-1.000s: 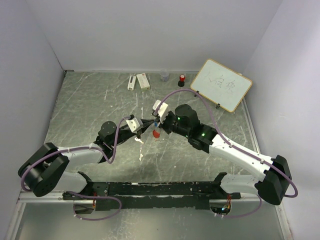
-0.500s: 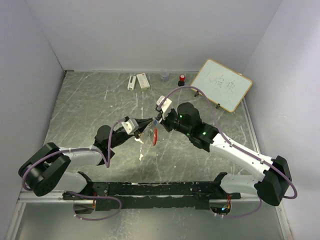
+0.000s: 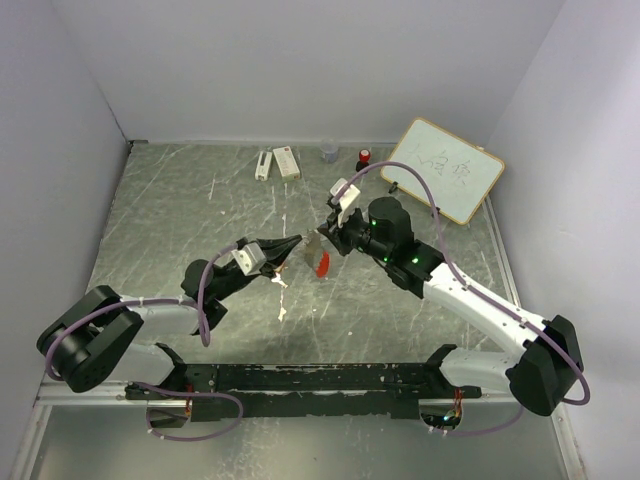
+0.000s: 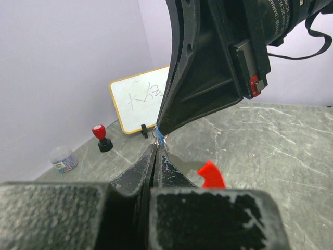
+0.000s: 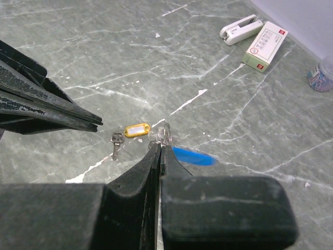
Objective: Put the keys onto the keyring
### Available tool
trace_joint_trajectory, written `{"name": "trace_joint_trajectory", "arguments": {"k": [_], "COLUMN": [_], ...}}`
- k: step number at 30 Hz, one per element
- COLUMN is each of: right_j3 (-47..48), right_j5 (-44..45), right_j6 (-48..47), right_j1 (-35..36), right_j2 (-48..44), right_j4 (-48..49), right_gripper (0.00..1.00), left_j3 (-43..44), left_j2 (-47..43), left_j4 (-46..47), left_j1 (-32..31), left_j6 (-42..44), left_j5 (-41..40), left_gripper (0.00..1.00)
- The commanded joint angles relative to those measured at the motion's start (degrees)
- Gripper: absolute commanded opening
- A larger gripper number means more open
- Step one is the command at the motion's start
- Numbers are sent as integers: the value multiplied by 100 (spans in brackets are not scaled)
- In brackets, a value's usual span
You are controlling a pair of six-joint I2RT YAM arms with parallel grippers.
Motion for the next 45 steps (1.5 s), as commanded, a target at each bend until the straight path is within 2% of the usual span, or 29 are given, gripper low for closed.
{"name": "trace_joint_trajectory", "arguments": {"k": [1, 3, 6, 12, 15, 18, 28, 45], "right_j3": [-3, -4, 50, 137, 164, 196, 261, 270], "right_j5": [-23, -8, 30, 30, 8, -40, -42, -229], "right_j6": [30, 6, -50, -132, -146, -174, -271, -298], "right_j1": [-20, -14, -13, -13, -16, -18, -9, -14], "right_j2": [-98, -123, -130, -110, -90, -67, -49, 39], "right_j4": [133, 119, 41, -58, -82, -125, -232, -225], "right_gripper": [0, 0, 0, 0, 0, 0, 0, 0], "left_j3": [20, -2, 8, 396, 726, 1016, 1607, 1678], "left_j2": [-33, -115, -289, -507, -470, -359, 16, 207], "left_j4": [248, 107, -169, -1365, -2113, -2659, -3582, -3417], "left_j1": [-37, -38, -35, -38, -34, -35, -49, -105], "left_j6": [-158, -99, -65, 145, 251, 307, 293, 238], "left_j5": [-36, -146, -335, -186, -17, 78, 497, 369], "left_gripper": [7, 7, 12, 32, 35, 36, 36, 36]}}
